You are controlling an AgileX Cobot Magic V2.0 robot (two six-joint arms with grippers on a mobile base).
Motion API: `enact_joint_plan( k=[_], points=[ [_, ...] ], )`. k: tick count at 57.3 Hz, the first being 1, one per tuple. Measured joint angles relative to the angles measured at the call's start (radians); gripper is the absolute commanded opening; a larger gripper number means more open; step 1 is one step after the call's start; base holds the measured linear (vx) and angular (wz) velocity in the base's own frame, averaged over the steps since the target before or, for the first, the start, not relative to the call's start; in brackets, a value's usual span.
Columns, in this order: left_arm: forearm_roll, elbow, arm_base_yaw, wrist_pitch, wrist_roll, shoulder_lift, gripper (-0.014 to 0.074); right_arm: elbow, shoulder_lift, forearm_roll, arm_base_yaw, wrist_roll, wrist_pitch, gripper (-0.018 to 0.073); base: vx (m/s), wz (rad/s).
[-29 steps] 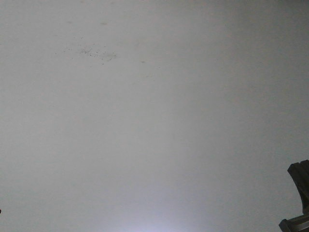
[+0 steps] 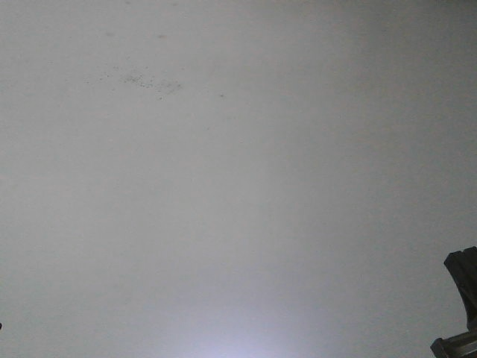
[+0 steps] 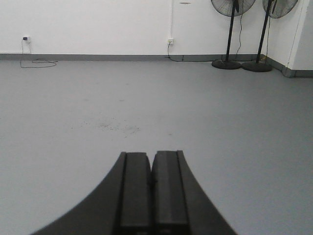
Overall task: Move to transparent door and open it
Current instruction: 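Turn the base away from the white wall toward the glass door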
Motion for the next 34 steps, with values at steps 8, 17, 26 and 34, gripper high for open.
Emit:
enact_joint_plan(
  k=[8,17,26,34],
  points=[
    [0.0,0.0,0.0,0.0,0.0,0.0,0.0,0.0,0.0,0.0,0.0,0.0,0.0,-0.0001,0.02,0.06],
    [0.0,0.0,0.0,0.0,0.0,0.0,0.0,0.0,0.0,0.0,0.0,0.0,0.0,-0.0001,0.05,0.1],
    [0.0,0.0,0.0,0.0,0.0,0.0,0.0,0.0,0.0,0.0,0.0,0.0,0.0,-0.0001,0.12,0.16],
    [0.0,0.0,0.0,0.0,0.0,0.0,0.0,0.0,0.0,0.0,0.0,0.0,0.0,-0.0001,0.2,0.15]
  ],
)
